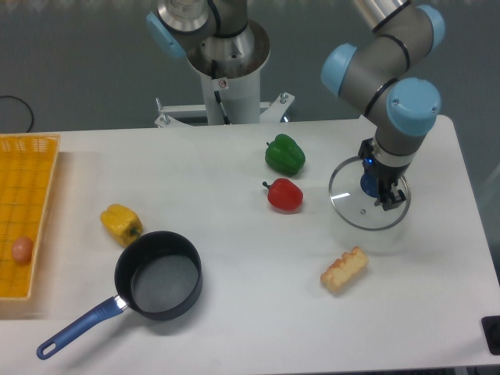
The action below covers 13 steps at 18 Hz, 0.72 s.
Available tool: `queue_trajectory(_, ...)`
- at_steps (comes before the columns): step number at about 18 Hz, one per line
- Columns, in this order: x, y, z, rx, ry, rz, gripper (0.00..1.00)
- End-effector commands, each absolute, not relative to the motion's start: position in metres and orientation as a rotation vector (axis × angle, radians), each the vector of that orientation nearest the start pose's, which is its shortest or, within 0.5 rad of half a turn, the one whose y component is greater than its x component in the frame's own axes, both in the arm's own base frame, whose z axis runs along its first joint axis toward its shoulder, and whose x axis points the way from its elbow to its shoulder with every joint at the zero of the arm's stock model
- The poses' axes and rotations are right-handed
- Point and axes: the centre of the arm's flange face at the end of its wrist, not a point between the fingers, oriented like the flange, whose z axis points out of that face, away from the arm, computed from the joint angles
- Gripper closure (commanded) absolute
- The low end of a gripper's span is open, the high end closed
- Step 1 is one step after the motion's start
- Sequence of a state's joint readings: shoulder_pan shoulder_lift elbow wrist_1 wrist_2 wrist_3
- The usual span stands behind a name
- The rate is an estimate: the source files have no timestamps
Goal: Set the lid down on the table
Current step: 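Carry the clear glass lid by its knob away from the peppers, then lower the held glass lid flat onto the table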
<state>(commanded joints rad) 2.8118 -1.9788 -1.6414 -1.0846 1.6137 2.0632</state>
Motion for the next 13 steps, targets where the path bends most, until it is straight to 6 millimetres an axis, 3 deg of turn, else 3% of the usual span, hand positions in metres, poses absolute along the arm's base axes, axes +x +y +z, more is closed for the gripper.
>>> queue_trajectory(13,-0.551,0.325,0.239,-2.92,1.273,0.009,0.35)
